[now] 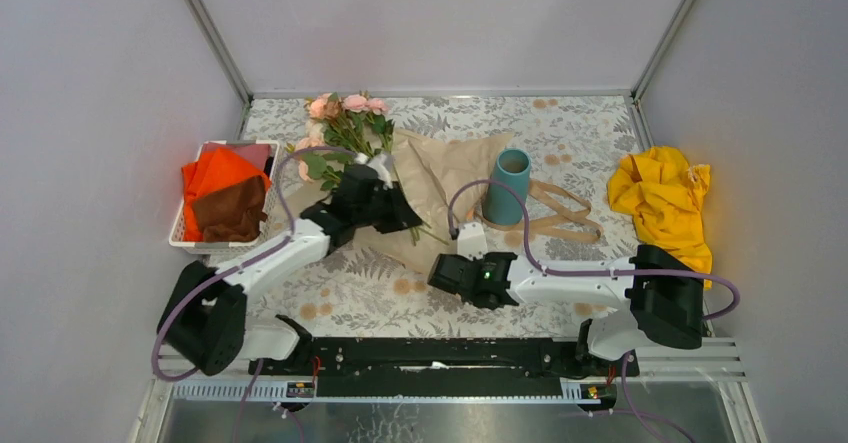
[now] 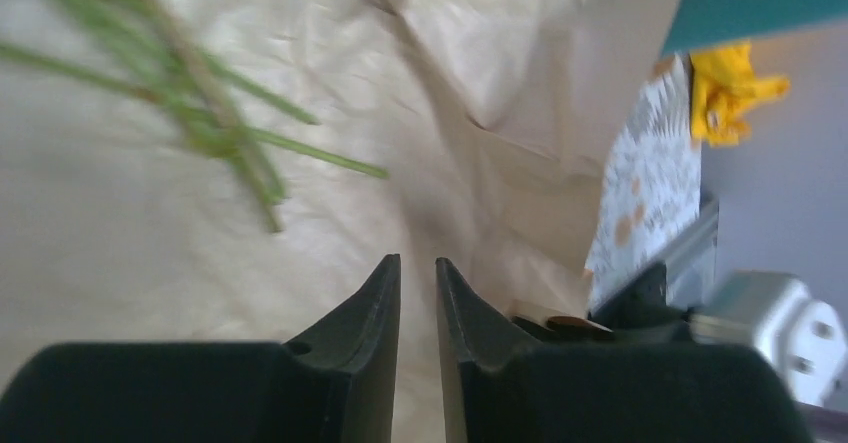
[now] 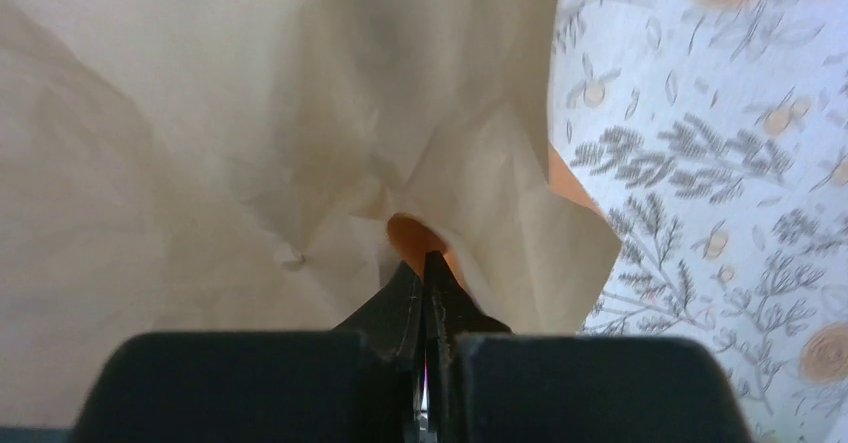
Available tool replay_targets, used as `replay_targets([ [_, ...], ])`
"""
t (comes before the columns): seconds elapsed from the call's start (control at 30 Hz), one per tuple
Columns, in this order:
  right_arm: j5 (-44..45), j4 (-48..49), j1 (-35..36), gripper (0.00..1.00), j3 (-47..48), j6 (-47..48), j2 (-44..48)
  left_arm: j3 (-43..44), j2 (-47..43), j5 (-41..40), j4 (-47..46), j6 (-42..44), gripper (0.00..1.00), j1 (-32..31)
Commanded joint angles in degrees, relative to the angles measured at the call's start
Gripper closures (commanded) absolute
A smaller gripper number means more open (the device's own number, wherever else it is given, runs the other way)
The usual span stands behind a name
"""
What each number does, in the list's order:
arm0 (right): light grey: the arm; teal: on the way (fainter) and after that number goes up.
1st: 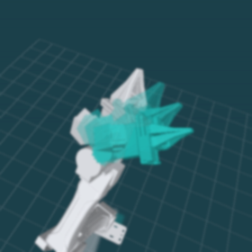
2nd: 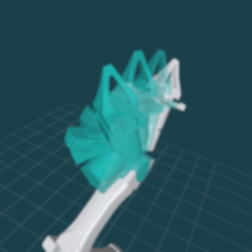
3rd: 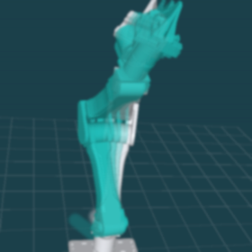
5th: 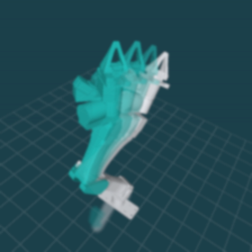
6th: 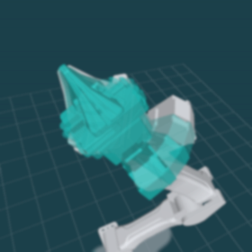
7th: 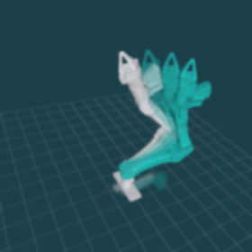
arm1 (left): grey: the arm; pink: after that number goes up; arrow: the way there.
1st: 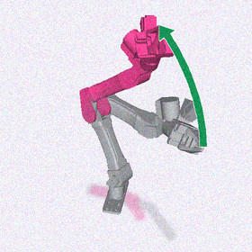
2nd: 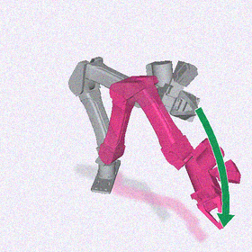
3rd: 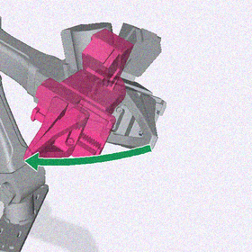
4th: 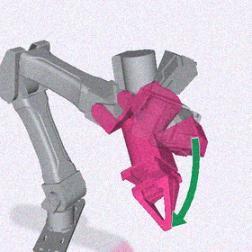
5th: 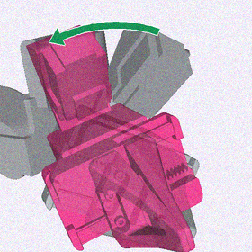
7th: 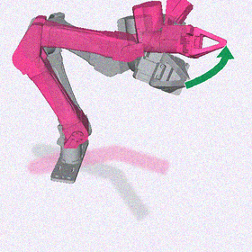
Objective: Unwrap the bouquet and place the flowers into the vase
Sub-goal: Unfold the wrapping paper at the center of the board.
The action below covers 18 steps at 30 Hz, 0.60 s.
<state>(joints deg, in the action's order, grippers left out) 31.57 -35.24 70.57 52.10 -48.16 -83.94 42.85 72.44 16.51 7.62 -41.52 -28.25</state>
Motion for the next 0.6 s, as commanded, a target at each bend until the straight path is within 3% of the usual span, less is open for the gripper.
replay_targets([
  [0.0,-1.21,-1.58,1.81,1.00,-2.67,-9.10,-0.36,4.48,7.80,3.72,-8.76,1.72,0.75,-7.90],
  [0.3,1.69,-4.83,5.35,0.90,-4.35,-15.00,1.97,7.58,20.88,0.22,-11.52,0.47,0.79,-17.46],
  [0.47,8.53,-11.51,6.45,0.59,-1.91,-18.23,5.80,6.44,22.51,-0.42,-12.27,-0.32,0.79,-21.13],
  [0.57,14.46,-15.46,6.82,0.52,1.32,-19.70,8.78,6.22,23.33,-0.94,-12.28,-0.32,0.79,-23.81],
])
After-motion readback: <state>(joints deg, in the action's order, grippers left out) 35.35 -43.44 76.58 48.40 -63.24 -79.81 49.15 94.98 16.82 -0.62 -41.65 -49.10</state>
